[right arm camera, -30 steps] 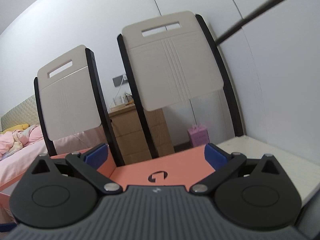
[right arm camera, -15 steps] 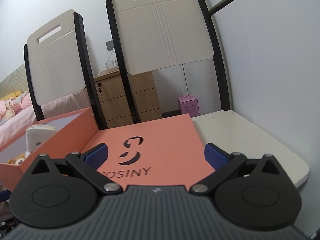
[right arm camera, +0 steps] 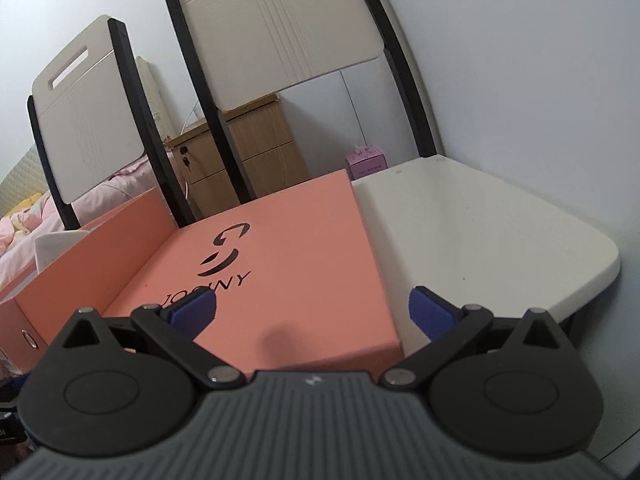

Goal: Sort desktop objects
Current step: 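Move the left gripper toward the pink lid while the right gripper hovers over it, then position both grippers at opposite edges of the pink lid, then close both grippers on the lid edges and tilt the lid up, then lift the lid with both grippers and carry it toward the open box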

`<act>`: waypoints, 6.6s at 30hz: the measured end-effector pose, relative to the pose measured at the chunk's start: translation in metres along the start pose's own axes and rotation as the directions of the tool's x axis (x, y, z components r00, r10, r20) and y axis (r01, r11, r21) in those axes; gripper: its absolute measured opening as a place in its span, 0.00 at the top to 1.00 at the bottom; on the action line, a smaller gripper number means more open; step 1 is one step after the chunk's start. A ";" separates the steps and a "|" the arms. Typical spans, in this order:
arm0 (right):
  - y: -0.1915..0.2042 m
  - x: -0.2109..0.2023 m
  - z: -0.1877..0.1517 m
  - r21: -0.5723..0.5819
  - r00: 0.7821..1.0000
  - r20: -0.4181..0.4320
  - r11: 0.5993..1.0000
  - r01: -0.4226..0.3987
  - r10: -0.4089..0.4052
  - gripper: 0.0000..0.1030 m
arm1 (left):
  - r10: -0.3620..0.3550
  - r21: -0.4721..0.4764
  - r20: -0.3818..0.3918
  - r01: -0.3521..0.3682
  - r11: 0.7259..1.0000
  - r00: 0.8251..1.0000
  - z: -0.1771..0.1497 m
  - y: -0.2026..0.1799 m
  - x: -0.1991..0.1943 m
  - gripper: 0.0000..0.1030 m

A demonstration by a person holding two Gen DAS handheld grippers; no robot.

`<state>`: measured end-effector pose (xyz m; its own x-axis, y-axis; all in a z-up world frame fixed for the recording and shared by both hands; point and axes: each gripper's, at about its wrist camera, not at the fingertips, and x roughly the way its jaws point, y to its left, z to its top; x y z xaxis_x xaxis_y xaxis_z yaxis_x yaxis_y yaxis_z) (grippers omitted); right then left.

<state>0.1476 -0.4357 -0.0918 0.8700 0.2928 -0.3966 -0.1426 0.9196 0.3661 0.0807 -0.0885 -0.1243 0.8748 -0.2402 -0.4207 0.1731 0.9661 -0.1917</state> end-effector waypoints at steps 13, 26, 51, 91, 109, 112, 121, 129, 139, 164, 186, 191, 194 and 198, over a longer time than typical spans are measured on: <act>0.001 0.022 -0.003 -0.041 0.999 -0.028 0.999 0.015 -0.017 0.00 | -0.121 0.046 -0.036 0.122 0.991 0.992 0.002 0.002 0.005 0.00; 0.008 0.017 -0.005 -0.097 0.999 -0.038 0.995 -0.005 0.001 0.00 | -0.129 0.088 -0.032 0.131 0.987 0.991 0.001 -0.006 0.012 0.00; 0.005 -0.016 -0.009 -0.122 0.993 -0.097 0.990 -0.073 0.061 0.00 | -0.144 0.120 -0.057 0.150 0.981 0.988 0.003 -0.004 -0.004 0.00; 0.007 -0.047 -0.019 -0.196 0.988 -0.134 0.975 -0.107 0.082 0.00 | -0.164 0.139 -0.068 0.172 0.975 0.984 -0.004 -0.006 -0.019 0.00; 0.004 -0.060 -0.022 -0.161 0.984 -0.154 0.980 -0.119 0.094 0.00 | -0.167 0.140 -0.093 0.179 0.974 0.982 0.008 0.009 -0.026 0.00; -0.004 -0.060 -0.019 -0.105 0.986 -0.143 0.989 -0.102 0.086 0.00 | -0.180 0.072 -0.096 0.187 0.980 0.979 0.018 0.026 -0.022 0.00; -0.051 -0.037 -0.016 0.272 0.983 -0.126 0.958 -0.093 0.131 0.00 | -0.276 -0.169 -0.165 0.249 0.954 0.947 0.025 0.068 0.019 0.00; -0.066 -0.010 -0.024 0.420 0.974 -0.174 0.906 -0.059 0.144 0.00 | -0.394 -0.303 -0.223 0.321 0.897 0.892 0.015 0.075 0.055 0.00; -0.057 -0.012 -0.020 0.394 0.963 -0.178 0.912 -0.119 0.202 0.08 | -0.430 -0.292 -0.218 0.362 0.885 0.876 0.017 0.066 0.054 0.12; -0.035 -0.086 0.029 0.262 0.987 0.017 0.952 -0.157 0.158 0.26 | -0.535 -0.227 -0.051 0.512 0.828 0.843 0.047 0.051 -0.004 0.11; -0.070 -0.058 -0.005 0.388 0.969 -0.210 0.921 -0.039 0.129 0.35 | -0.512 -0.346 -0.184 0.432 0.833 0.839 0.008 0.070 0.035 0.11; -0.074 -0.055 -0.011 0.400 0.967 -0.214 0.916 -0.042 0.137 0.36 | -0.514 -0.345 -0.176 0.437 0.831 0.840 0.003 0.073 0.034 0.10; -0.077 -0.053 -0.012 0.411 0.967 -0.206 0.910 -0.053 0.149 0.36 | -0.511 -0.370 -0.162 0.428 0.824 0.844 0.000 0.081 0.034 0.10; -0.081 -0.047 -0.015 0.441 0.968 -0.186 0.894 -0.073 0.170 0.35 | -0.529 -0.428 -0.121 0.437 0.791 0.840 0.000 0.092 0.035 0.09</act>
<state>0.1107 -0.5204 -0.1157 0.7300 0.4886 -0.4779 0.0176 0.6856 0.7278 0.1274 -0.0076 -0.1565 0.5881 -0.7245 -0.3595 0.3250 0.6188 -0.7152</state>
